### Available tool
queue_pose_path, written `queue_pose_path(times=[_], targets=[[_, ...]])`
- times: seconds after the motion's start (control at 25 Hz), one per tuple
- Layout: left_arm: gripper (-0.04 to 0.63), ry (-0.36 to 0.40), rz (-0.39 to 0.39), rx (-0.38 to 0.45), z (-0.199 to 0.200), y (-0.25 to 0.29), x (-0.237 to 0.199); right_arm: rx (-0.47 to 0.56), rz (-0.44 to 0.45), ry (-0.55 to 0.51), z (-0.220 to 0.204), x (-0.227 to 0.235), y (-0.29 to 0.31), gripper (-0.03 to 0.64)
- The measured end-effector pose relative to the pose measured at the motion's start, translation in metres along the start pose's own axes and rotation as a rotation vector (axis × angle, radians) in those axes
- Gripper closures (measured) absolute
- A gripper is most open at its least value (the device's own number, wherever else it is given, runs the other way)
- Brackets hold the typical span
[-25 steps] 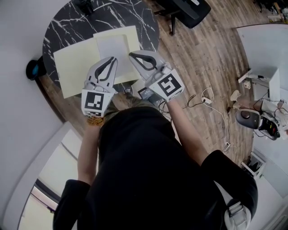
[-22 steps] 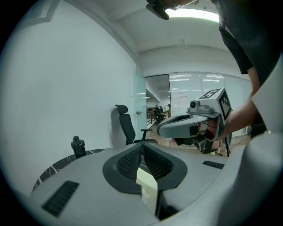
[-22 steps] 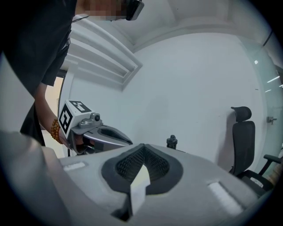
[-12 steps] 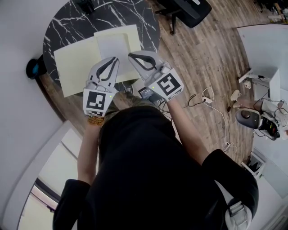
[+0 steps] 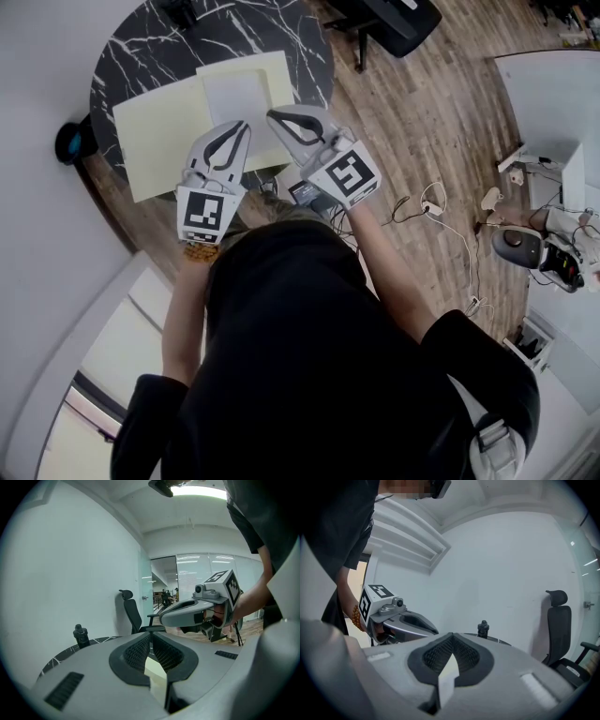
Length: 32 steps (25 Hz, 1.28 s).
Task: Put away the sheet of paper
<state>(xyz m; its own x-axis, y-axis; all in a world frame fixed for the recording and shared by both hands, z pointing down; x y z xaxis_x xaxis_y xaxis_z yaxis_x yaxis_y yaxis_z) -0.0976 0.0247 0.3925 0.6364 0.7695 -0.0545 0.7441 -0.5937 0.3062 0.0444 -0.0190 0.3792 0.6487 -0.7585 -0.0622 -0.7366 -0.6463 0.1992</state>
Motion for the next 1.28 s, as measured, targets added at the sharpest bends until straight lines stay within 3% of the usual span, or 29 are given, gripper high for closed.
queue_pose_path(times=[1.28], targets=[[0.565,-0.050,0.006,-0.019,-0.010,0.000,0.002,-0.035,-0.011,-0.015,-0.007,-0.002,-0.001,0.620]])
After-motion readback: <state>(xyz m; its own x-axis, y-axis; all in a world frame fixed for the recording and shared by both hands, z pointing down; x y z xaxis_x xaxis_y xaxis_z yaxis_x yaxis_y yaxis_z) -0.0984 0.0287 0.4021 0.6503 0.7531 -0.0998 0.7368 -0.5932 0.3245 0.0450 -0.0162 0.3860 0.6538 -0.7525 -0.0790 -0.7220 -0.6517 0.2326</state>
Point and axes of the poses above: the fingertips, and each gripper's own axes: y forward along the fingers, x to its right, z out of its top, the point moved 8 cm from there along -y, backward along the fingers, and after that the axes turned 15 degrees about -z, right-handed, at the moved point
